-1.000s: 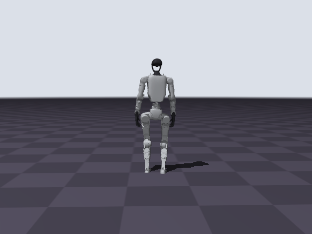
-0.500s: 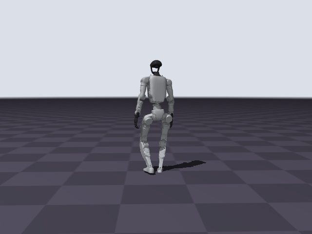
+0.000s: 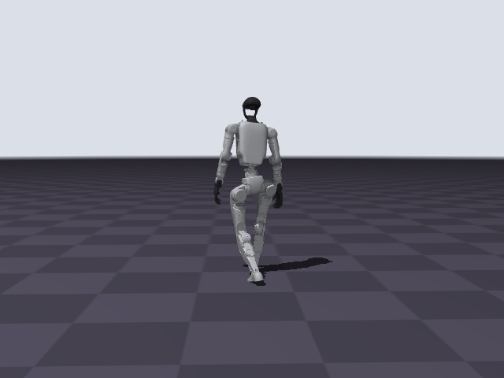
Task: Walk
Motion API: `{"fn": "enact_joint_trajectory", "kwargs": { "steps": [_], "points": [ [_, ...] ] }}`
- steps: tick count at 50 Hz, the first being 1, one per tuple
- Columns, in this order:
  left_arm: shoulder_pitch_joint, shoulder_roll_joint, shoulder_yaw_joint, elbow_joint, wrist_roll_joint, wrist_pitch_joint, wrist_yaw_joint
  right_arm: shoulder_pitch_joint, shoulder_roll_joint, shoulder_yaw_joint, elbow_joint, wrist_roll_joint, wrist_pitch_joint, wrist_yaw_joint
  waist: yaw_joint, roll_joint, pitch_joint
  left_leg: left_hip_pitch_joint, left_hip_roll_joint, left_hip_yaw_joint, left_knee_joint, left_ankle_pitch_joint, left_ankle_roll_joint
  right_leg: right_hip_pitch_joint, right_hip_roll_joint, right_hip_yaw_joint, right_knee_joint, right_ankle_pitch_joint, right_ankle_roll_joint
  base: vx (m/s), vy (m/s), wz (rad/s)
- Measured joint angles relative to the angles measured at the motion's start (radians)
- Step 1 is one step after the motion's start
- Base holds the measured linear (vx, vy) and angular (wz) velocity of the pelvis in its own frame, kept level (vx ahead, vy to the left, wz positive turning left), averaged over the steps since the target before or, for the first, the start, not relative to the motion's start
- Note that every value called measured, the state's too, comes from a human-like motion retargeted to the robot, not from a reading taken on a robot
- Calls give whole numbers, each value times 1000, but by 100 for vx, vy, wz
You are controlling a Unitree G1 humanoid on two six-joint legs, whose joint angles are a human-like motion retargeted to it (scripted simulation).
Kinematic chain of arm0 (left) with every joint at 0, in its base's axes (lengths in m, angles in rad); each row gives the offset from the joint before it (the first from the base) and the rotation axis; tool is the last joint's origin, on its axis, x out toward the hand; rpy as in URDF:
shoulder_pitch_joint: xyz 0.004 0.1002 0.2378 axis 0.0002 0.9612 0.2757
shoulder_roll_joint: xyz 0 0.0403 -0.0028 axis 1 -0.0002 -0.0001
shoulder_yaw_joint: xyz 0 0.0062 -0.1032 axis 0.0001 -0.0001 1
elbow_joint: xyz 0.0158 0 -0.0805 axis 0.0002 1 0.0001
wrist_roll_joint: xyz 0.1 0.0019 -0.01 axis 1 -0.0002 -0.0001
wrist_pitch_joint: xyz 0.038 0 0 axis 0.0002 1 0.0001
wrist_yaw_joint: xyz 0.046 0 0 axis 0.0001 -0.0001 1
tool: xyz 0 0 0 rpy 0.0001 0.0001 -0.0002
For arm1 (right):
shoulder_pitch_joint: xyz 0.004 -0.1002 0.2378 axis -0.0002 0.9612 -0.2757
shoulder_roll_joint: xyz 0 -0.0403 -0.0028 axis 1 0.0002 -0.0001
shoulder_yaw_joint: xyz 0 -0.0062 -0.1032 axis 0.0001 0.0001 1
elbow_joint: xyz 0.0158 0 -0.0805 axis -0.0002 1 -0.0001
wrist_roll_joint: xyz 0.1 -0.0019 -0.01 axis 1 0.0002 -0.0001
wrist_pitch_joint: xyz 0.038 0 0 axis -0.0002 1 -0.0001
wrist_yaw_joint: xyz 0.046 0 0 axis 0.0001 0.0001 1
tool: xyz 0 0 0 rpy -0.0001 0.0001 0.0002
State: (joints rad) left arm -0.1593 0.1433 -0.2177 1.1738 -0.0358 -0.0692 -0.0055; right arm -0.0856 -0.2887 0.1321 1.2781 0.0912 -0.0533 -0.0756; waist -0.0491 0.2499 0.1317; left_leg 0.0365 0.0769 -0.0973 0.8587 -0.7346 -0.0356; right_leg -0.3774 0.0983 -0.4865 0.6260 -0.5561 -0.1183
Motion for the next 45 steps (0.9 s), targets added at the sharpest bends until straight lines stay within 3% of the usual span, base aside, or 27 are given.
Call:
{"fn": "enact_joint_trajectory", "kwargs": {
  "steps": [8,17,30,45],
  "points": [
    [-96,-5,-54,-85,1,-13,17,-22,18,28,-24,1,8,25,-3,-68,-2,-55,-97,8,-123,-51,89,-99,-72,76,-46,82,69,-25,9,8],
    [-141,-6,-100,-134,25,-20,7,-27,35,70,-72,-21,16,69,-1,-114,-19,-156,-154,13,-148,-53,145,-196,-85,239,-150,139,166,-24,8,4],
    [-42,-9,-94,-37,60,4,-24,-11,44,87,-65,-31,18,101,26,-111,1,-192,-129,47,-72,-59,147,-173,-62,254,-38,29,149,-13,1,-19],
    [89,16,2,120,62,34,-48,-10,45,46,-30,5,17,106,27,-184,45,-29,-215,35,-161,-24,177,-8,-116,343,199,-90,121,0,0,-1]
  ]
}}
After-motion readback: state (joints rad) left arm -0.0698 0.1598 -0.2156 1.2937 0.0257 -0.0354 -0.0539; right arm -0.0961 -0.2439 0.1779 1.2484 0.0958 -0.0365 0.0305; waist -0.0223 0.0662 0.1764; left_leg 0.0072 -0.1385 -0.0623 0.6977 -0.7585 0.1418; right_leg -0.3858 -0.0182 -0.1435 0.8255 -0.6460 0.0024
